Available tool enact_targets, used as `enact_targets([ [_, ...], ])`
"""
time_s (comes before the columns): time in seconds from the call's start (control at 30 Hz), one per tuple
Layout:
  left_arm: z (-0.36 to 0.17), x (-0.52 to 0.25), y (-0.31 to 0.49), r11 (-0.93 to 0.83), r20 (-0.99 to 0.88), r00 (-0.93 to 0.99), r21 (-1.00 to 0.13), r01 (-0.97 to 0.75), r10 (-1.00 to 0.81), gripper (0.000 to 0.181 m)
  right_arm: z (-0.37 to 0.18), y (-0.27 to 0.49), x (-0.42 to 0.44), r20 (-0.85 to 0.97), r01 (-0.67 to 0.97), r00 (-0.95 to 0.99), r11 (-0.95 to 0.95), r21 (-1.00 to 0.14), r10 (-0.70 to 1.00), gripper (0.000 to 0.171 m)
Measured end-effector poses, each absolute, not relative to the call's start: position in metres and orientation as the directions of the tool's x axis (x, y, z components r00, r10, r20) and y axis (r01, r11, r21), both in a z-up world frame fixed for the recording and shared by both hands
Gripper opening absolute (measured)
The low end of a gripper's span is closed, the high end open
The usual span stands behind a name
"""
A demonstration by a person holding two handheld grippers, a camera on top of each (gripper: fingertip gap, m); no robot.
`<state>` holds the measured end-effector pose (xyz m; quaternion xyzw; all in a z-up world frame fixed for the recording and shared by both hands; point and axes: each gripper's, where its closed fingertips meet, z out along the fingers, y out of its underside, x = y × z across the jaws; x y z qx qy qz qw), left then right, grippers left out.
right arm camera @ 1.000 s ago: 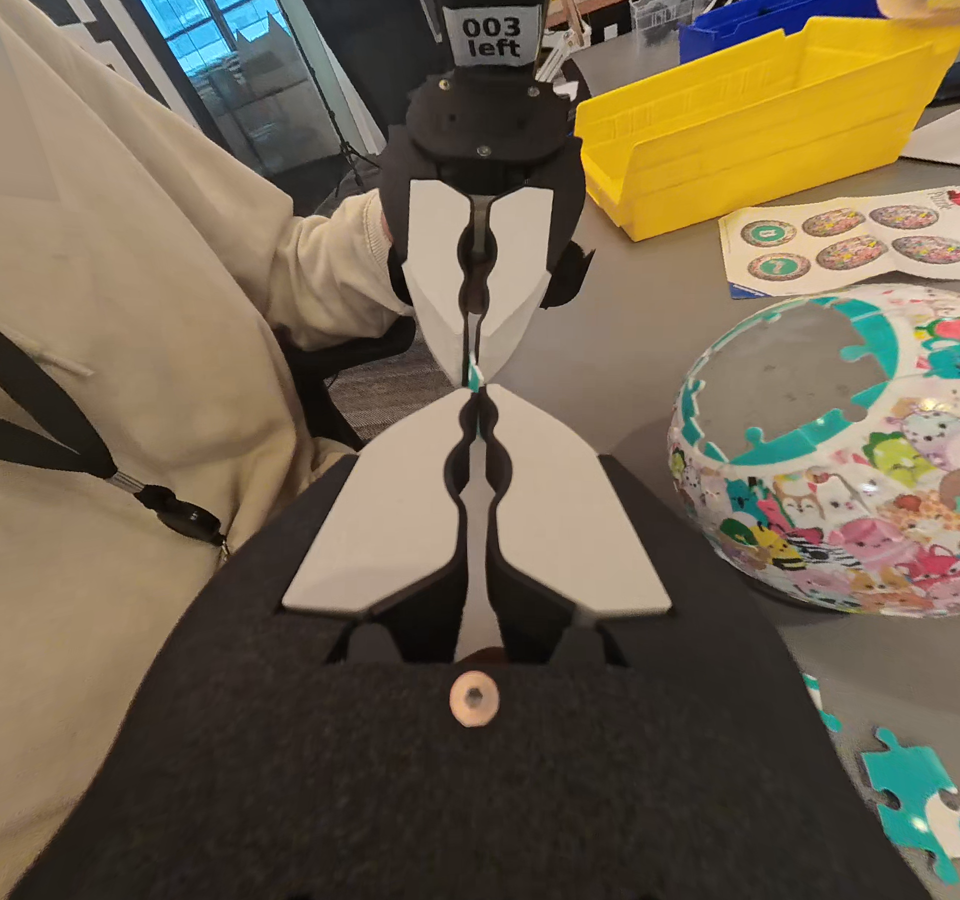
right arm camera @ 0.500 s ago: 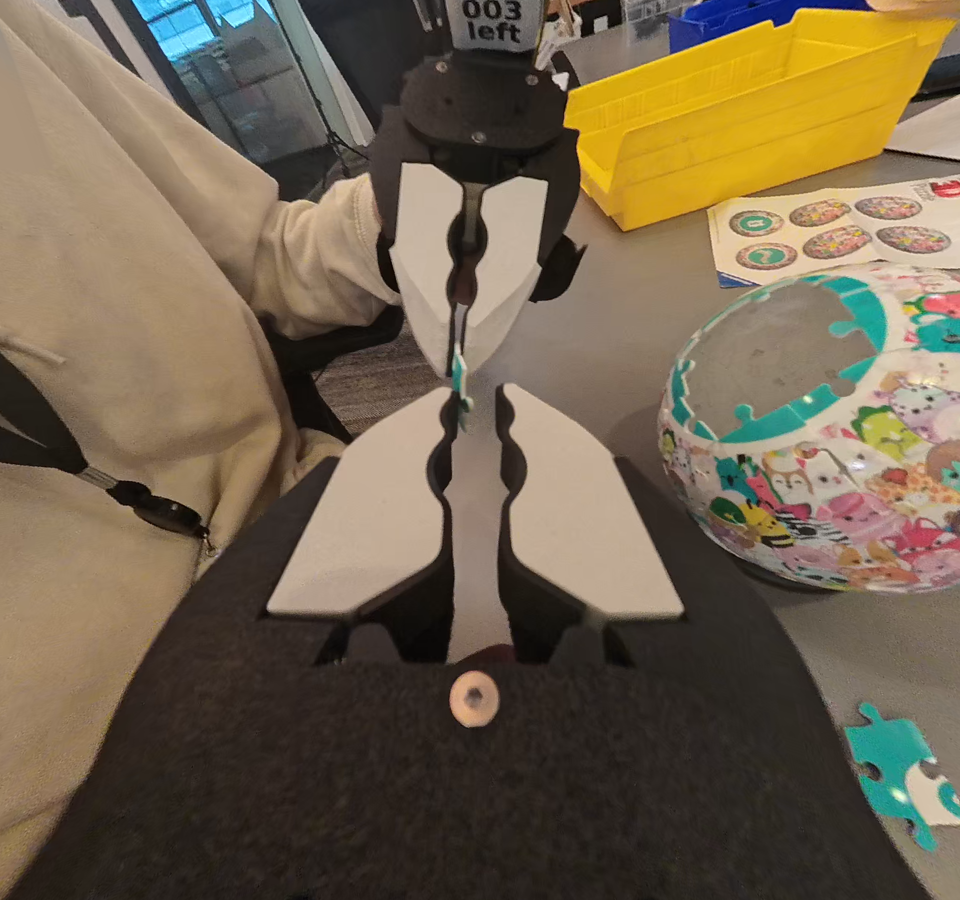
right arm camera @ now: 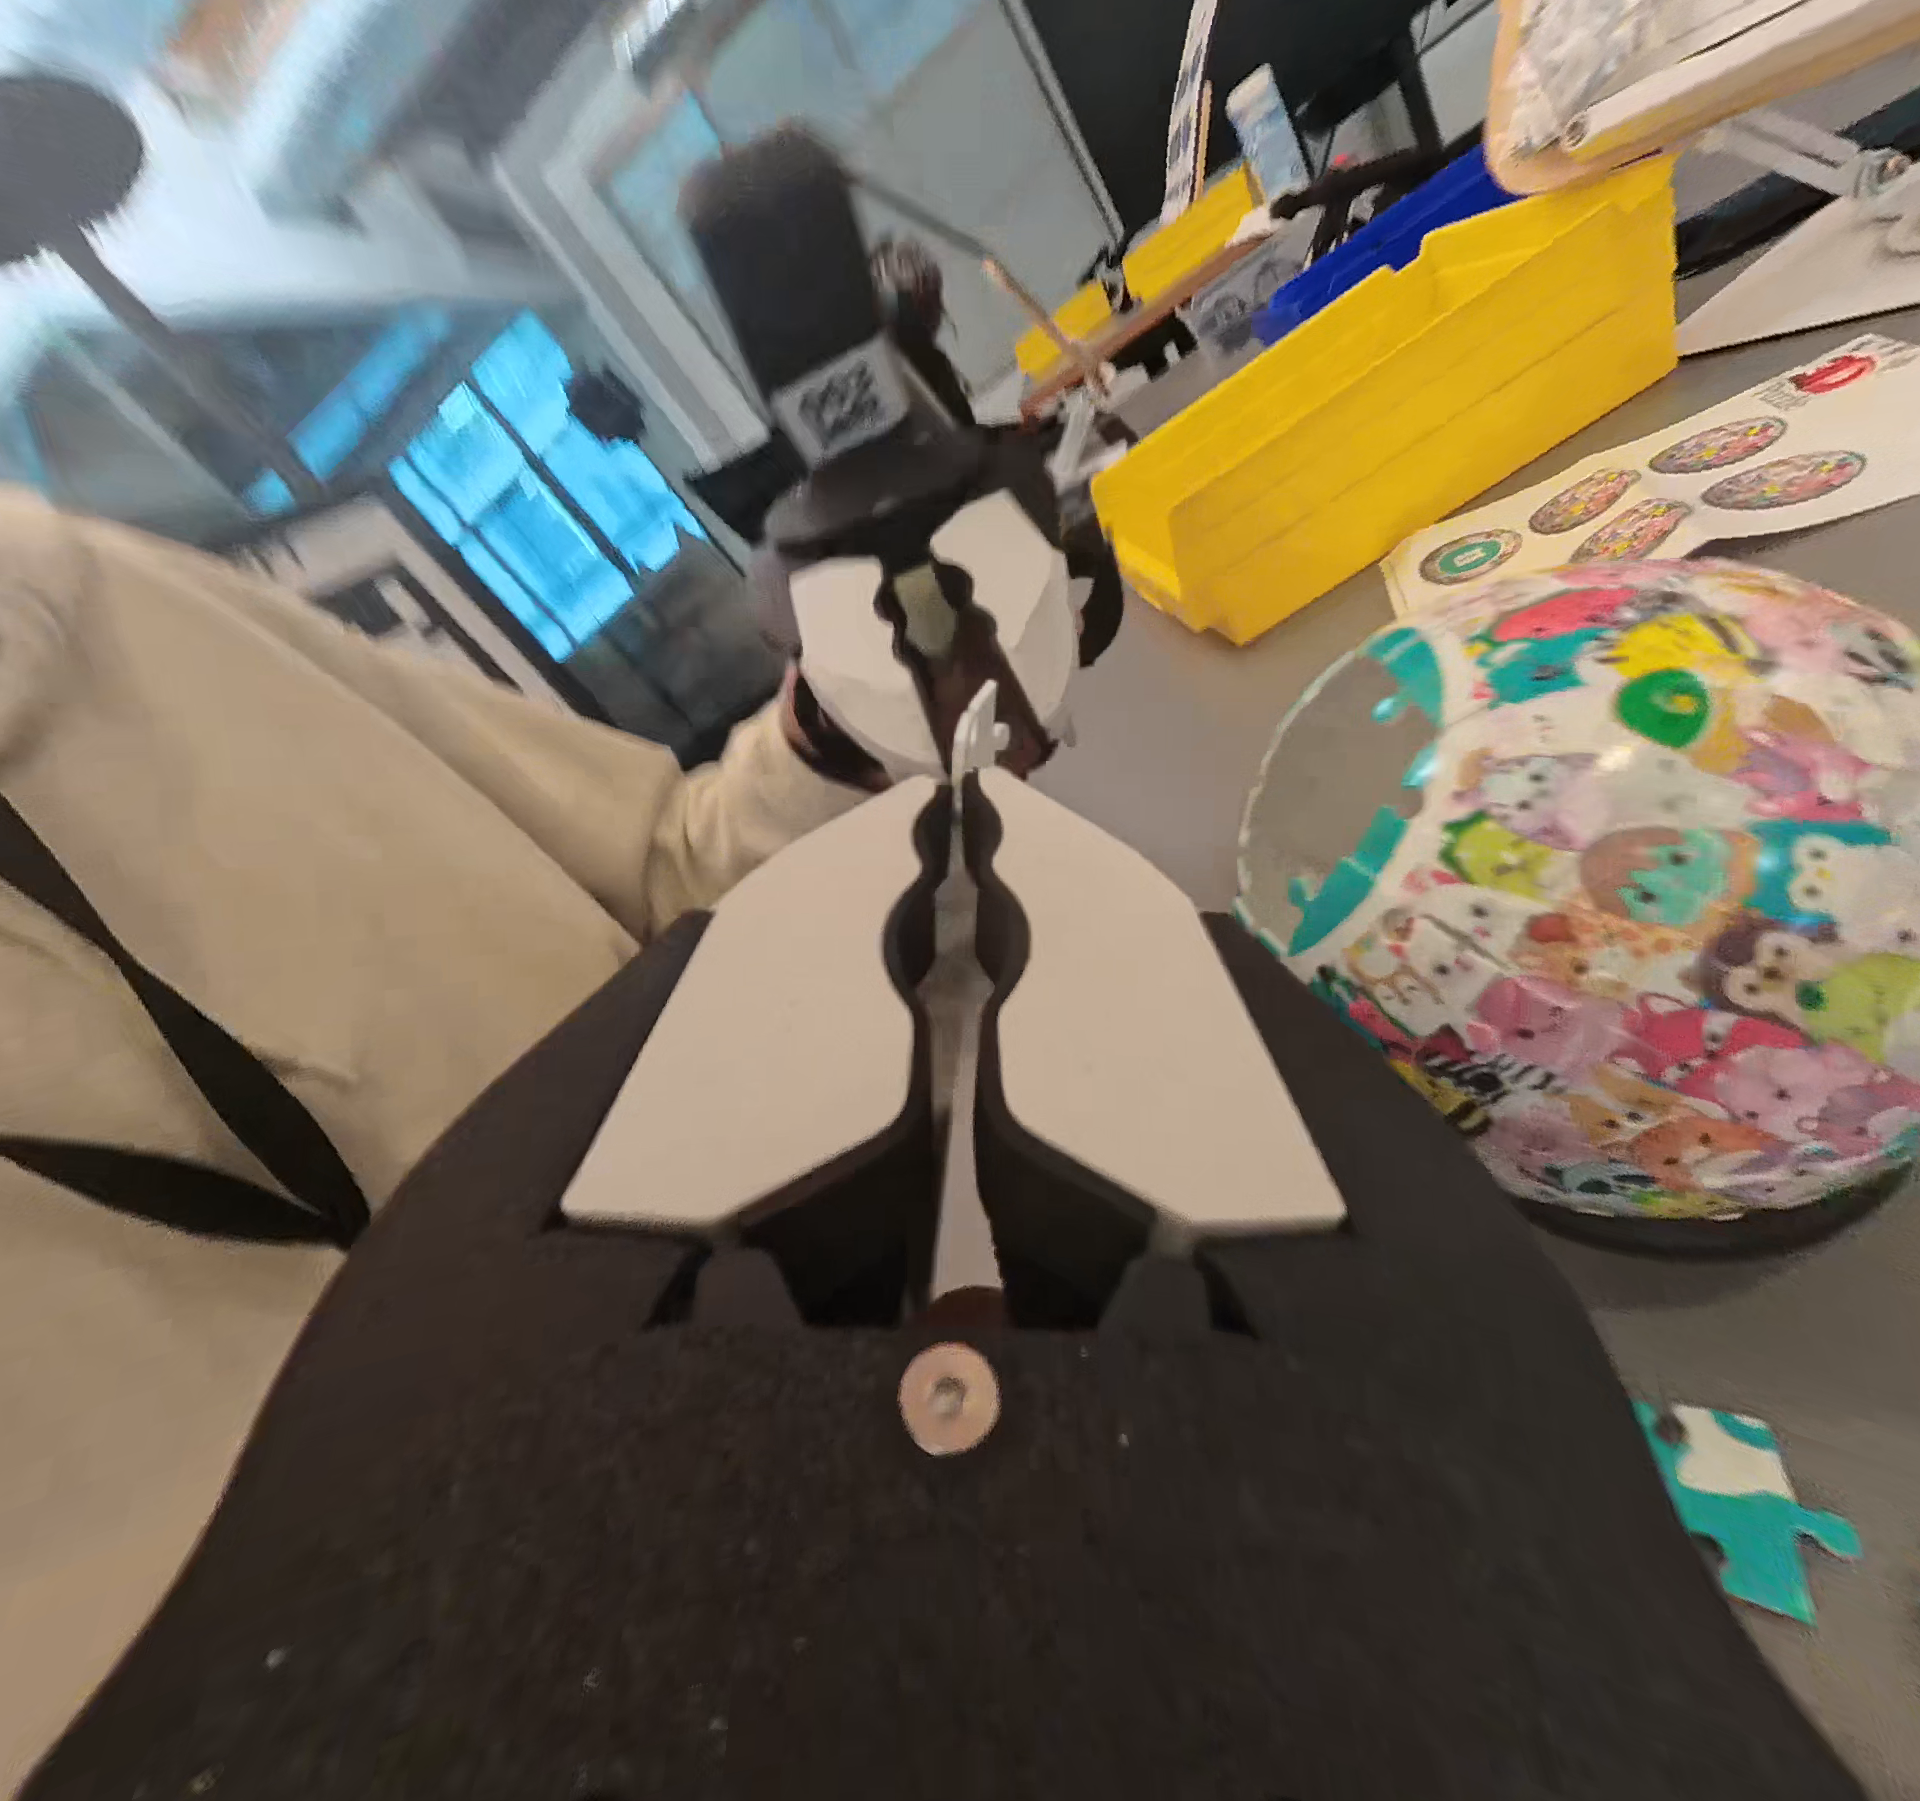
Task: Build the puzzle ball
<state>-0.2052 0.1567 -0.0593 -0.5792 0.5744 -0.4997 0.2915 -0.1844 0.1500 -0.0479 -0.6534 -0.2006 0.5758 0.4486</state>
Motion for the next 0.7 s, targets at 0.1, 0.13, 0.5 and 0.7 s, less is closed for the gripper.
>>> enact_targets([
  [0.1,-0.0612,-0.205,0.1675,-0.047,0.087,-0.09,-0.925,-0.378,-0.992,0.019,-0.0476,0.1624,-0.1761,-0.705,-0.367,0.154,-0.622,-0.692,0.693,0.002],
  [0.13,-0.0599,-0.2046,0.1681,-0.005,0.039,-0.083,-0.926,-0.377,-0.996,0.019,-0.0493,0.1634,-0.1758,-0.728,-0.376,0.13,-0.646,-0.664,0.673,0.002],
  [0.5,-0.0557,-0.2011,0.1687,0.335,-0.29,-0.171,-0.851,-0.404,-0.942,0.011,-0.0468,0.1597,-0.1806,-0.813,-0.399,-0.079,-0.766,-0.505,0.577,0.001],
  [0.7,-0.057,-0.1982,0.1692,0.387,-0.328,-0.208,-0.827,-0.408,-0.921,0.009,-0.0513,0.1607,-0.1811,-0.827,-0.393,-0.087,-0.782,-0.483,0.555,0.002],
])
